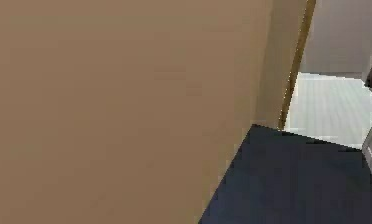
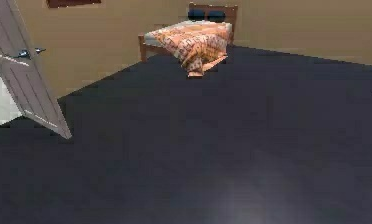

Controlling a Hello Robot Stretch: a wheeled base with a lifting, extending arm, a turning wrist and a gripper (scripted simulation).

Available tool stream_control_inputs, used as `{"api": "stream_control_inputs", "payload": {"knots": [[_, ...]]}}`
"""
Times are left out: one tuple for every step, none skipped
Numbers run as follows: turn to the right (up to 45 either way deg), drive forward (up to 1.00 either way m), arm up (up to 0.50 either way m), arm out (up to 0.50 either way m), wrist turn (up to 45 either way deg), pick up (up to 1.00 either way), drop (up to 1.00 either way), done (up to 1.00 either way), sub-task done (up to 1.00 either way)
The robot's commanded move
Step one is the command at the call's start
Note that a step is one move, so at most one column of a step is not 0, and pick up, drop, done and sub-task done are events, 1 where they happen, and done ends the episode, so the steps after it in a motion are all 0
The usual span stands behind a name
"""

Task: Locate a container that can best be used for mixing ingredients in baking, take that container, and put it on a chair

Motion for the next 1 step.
{"api": "stream_control_inputs", "payload": {"knots": [[45.0,0.00,0.00,0.00,0.0,0.00,0.00,0.00,0.00]]}}
